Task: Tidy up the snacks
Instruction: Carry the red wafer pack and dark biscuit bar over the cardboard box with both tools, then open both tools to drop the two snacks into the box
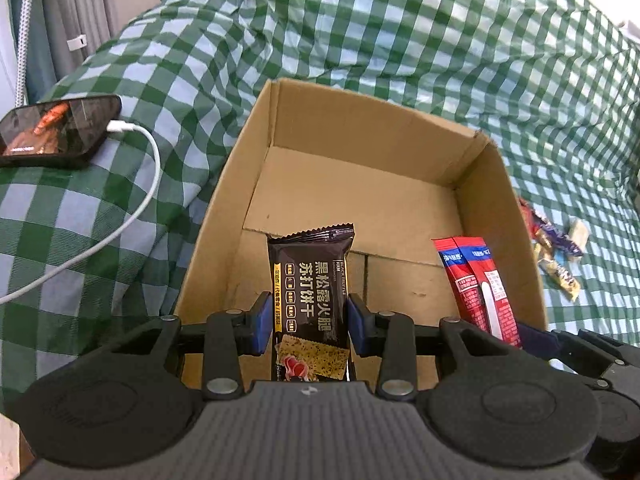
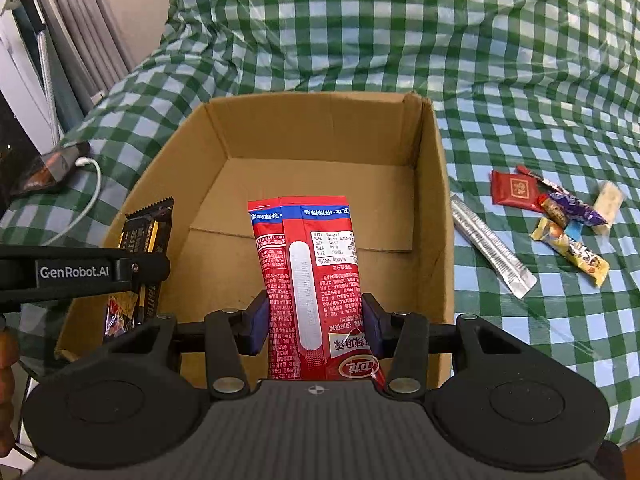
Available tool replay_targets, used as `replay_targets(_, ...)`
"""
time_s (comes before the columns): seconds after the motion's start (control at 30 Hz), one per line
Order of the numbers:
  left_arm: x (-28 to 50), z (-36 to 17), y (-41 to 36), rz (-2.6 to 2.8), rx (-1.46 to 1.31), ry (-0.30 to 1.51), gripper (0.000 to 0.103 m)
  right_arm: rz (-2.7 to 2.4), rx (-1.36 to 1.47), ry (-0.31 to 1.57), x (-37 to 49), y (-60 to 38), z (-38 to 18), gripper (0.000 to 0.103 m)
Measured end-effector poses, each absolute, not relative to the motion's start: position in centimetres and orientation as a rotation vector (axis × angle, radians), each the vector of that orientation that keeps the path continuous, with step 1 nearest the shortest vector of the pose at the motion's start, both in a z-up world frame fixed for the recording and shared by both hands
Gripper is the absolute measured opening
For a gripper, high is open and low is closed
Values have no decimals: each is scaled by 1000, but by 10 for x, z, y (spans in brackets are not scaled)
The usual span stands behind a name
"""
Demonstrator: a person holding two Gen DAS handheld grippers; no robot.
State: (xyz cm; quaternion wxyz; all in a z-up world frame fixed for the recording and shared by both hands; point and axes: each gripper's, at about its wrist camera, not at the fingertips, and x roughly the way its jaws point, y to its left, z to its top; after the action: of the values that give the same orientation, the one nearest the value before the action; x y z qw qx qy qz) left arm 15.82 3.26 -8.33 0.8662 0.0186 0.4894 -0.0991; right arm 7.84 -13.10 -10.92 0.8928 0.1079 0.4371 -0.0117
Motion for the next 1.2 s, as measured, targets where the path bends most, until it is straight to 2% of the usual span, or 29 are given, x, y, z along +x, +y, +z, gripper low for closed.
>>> replay_targets(0.7,170,-113,28,-175,90,1073,44,-36,221,967,86,-134,-137,49)
replay_targets(0.73,170,-112,28,-170,89,1067,47,-37,223,966,87,-134,-137,50)
replay_targets(0.77,167,-109,30,-163,93,1054,63,-37,229,966,87,-134,-136,51)
replay_targets(0.8,165,-104,30,-156,104,1031,89,-38,240,965,87,-136,-135,52)
replay_targets(0.83,163,-98,29,-149,115,1004,99,-51,254,961,87,-137,-133,60)
replay_targets(0.87,158,-91,30,-163,115,968,103,-60,268,955,87,-139,-129,67)
replay_targets(0.9,153,-84,32,-163,116,944,103,-68,278,945,85,-140,-125,78)
replay_targets(0.93,150,-79,32,-156,124,932,103,-76,281,930,83,-140,-119,83)
replay_targets(1.2,85,-55,43,-157,148,923,103,-40,224,890,16,-126,-86,90)
